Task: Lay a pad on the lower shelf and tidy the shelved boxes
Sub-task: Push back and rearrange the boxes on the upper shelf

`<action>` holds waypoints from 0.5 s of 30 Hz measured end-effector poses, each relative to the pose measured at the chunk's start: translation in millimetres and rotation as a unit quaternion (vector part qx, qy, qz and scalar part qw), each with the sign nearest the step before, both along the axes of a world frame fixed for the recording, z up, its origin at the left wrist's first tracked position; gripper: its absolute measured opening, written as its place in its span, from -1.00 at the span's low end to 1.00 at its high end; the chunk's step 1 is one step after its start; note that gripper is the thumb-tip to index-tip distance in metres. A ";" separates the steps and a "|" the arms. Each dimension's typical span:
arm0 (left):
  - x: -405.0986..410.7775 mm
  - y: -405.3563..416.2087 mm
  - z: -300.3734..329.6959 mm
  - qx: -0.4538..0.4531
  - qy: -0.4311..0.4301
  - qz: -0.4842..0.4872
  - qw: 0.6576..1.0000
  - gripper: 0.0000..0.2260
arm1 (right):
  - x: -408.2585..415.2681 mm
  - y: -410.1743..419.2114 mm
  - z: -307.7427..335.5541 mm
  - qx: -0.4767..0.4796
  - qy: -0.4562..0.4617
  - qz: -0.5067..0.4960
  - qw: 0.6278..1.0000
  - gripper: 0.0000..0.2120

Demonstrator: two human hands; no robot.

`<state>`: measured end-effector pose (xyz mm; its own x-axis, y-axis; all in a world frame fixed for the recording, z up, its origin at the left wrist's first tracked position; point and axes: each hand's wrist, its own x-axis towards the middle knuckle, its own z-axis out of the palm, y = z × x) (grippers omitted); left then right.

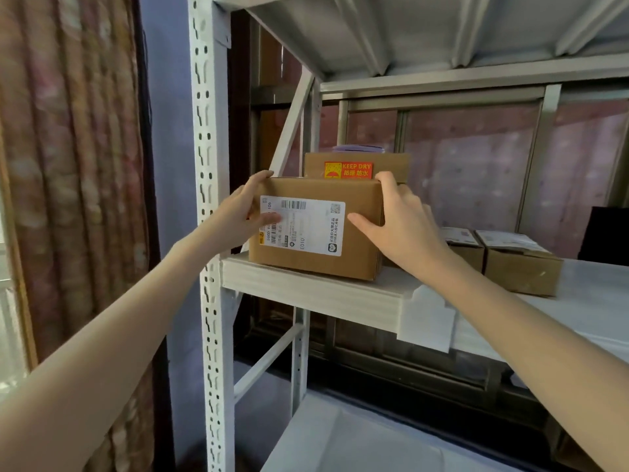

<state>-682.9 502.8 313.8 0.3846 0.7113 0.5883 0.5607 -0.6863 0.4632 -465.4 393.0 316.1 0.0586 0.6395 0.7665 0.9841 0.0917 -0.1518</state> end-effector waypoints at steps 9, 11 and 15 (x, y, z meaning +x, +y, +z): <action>-0.8 18.5 -1.8 0.029 -0.004 -0.024 0.999 -0.37 | 2.8 3.8 7.9 -0.053 -0.026 -0.013 0.998 -0.42; -1.2 20.5 -1.4 0.049 0.002 -0.018 0.999 -0.37 | 1.6 2.3 8.9 -0.062 -0.030 -0.021 0.997 -0.43; -3.9 21.9 -3.0 0.089 0.028 0.011 0.996 -0.35 | 0.0 -1.6 11.1 -0.069 -0.054 -0.054 0.995 -0.41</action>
